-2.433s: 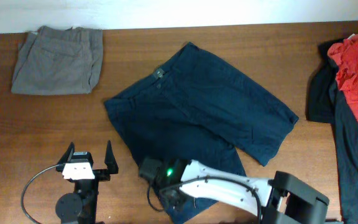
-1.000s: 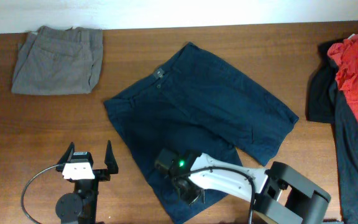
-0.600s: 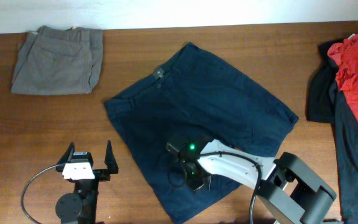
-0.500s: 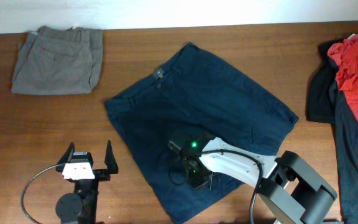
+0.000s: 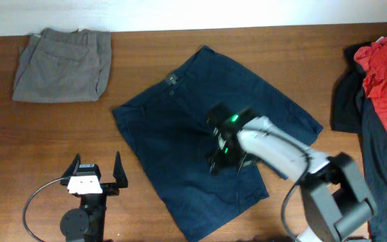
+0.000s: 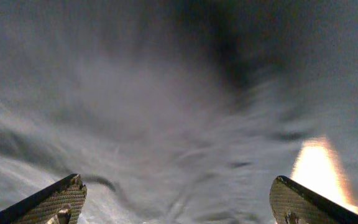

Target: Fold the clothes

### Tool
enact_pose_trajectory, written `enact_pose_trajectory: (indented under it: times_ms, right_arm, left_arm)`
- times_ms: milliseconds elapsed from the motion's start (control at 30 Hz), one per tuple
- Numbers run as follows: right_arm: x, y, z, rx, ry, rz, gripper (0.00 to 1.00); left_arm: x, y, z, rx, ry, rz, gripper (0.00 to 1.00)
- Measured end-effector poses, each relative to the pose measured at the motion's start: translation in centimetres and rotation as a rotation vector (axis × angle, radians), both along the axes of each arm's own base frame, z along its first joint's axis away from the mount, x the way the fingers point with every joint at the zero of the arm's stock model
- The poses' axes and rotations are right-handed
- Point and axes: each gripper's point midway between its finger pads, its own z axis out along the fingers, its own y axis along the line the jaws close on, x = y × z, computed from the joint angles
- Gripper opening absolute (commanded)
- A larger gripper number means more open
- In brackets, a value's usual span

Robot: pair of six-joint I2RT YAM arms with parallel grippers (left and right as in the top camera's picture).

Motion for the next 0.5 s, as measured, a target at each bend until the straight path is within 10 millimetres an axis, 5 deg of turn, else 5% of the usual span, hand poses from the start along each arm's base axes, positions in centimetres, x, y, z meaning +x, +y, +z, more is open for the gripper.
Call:
enact_pose_trajectory:
  times_ms: [167, 300, 500]
  right_arm:
    - [6.9, -3.4, 5.6, 0.054, -0.132, -0.187, 0.99]
    - [11.6, -8.3, 9.4, 0.087, -0.252, -0.356, 0.99]
    - [13.1, -18.1, 10.2, 0.106, -0.279, -0.617, 0.99]
  left_arm:
    - [0.0, 0.0, 0.0, 0.0, 0.0, 0.0, 0.99]
    - [0.0, 0.0, 0.0, 0.0, 0.0, 0.0, 0.99]
    - [0.0, 0.0, 0.0, 0.0, 0.0, 0.0, 0.99]
